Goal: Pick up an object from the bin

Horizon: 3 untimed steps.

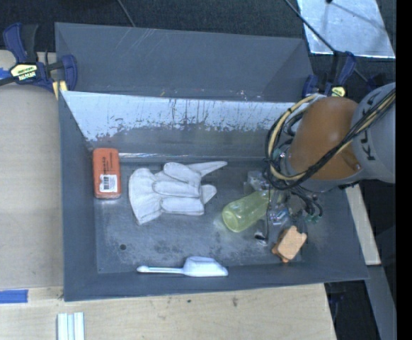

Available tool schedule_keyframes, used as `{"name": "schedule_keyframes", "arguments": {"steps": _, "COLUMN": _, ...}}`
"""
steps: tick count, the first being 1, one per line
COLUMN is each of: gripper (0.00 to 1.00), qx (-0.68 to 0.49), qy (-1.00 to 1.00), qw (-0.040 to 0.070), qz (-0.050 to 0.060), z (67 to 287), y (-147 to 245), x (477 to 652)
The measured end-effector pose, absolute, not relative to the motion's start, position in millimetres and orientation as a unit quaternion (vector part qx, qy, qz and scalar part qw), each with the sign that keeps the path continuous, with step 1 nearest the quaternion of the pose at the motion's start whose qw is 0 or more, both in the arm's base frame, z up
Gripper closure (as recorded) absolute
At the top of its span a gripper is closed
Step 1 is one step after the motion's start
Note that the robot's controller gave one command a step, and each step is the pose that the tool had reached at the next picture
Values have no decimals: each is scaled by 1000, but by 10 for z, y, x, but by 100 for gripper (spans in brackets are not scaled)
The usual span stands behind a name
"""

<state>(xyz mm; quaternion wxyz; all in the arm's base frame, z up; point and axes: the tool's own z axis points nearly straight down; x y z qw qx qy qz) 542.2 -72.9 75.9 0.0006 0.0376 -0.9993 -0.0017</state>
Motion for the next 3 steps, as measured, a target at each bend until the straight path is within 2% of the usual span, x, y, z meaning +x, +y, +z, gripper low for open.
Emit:
{"name": "schedule_keyframes", "arguments": {"steps": 1, "gripper": 100, "qx": -72, "qy": -997, "qw": -3, "qz": -1, "z": 704, "y": -565, "x": 4930}}
{"name": "schedule_keyframes", "arguments": {"steps": 2, "gripper": 100, "qx": -72, "qy": -997, "qw": -3, "qz": -1, "z": 704, "y": -565, "x": 4930}}
{"name": "schedule_keyframes", "arguments": {"steps": 3, "gripper": 100, "qx": -71, "qy": -997, "qw": -1, "qz": 0, "z": 2157, "y": -603, "x": 4992}}
